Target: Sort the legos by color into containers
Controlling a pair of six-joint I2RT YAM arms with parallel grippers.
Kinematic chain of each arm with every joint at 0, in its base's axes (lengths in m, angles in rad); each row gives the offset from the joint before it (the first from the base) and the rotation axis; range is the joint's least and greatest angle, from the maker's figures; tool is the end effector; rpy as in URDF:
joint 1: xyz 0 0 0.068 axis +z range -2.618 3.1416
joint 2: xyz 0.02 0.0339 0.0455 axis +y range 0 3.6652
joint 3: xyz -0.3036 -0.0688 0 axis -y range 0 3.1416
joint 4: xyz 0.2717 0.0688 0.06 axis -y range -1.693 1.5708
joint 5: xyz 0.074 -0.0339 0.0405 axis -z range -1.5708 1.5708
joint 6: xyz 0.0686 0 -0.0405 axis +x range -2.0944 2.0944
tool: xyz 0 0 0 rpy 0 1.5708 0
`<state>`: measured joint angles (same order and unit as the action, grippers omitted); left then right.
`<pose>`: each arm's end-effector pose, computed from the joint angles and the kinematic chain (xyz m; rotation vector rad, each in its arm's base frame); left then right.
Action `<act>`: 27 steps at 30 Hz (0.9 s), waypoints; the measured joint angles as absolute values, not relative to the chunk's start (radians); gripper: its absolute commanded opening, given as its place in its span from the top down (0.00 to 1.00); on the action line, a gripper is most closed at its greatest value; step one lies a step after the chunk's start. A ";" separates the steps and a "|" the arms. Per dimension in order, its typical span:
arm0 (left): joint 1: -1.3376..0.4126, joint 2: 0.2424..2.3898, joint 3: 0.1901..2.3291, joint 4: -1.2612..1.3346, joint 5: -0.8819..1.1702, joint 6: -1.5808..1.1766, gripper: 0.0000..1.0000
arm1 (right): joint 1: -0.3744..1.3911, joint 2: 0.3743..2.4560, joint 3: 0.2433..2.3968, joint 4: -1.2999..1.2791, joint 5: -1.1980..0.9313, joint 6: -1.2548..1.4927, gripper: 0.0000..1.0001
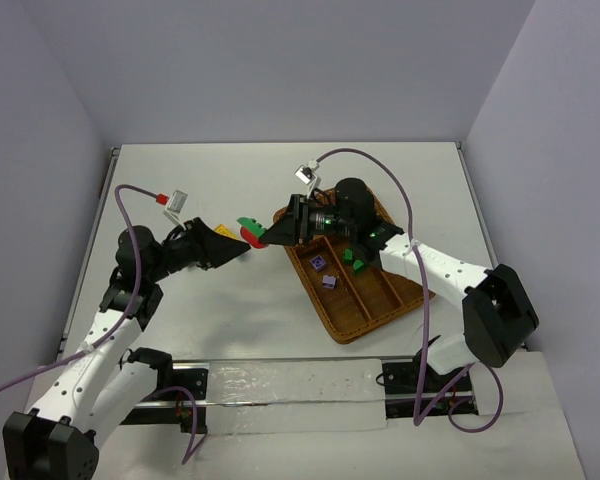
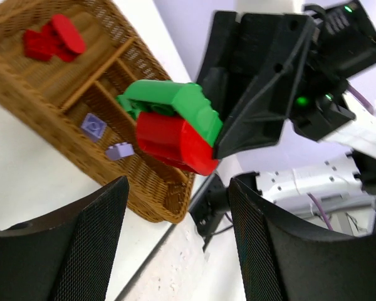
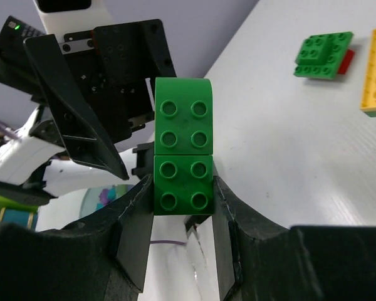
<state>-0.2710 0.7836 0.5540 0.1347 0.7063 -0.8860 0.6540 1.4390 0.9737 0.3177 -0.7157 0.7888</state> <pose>0.1892 -0.0988 0.3124 0.0296 1.8618 -1.4227 0.2696 0.2634 0.3277 -0.4828 1.9349 1.6139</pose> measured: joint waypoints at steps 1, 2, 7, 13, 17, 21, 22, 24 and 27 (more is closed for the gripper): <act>-0.271 0.785 0.553 0.148 0.719 -0.889 0.29 | 0.654 1.440 0.974 0.330 -0.727 0.797 1.00; -0.271 0.787 0.553 0.166 0.732 -0.895 0.29 | 0.654 1.442 0.974 0.341 -0.737 0.803 1.00; -0.270 0.808 0.543 0.262 0.782 -0.932 0.33 | 0.654 1.445 0.974 0.369 -0.775 0.823 1.00; -0.270 0.827 0.523 0.345 0.813 -0.976 0.45 | 0.654 1.446 0.974 0.404 -0.800 0.845 1.00; -0.269 0.839 0.516 0.374 0.819 -0.996 0.50 | 0.656 1.449 0.974 0.427 -0.813 0.860 1.00; -0.268 0.846 0.511 0.396 0.820 -1.013 0.48 | 0.659 1.458 0.974 0.447 -0.826 0.867 1.00; -0.268 0.847 0.509 0.399 0.820 -1.014 0.46 | 0.660 1.461 0.974 0.450 -0.828 0.867 1.00; -0.266 0.847 0.506 0.403 0.820 -1.018 0.43 | 0.661 1.465 0.974 0.453 -0.831 0.867 1.00; -0.266 0.847 0.505 0.408 0.820 -1.024 0.42 | 0.664 1.471 0.974 0.455 -0.838 0.867 1.00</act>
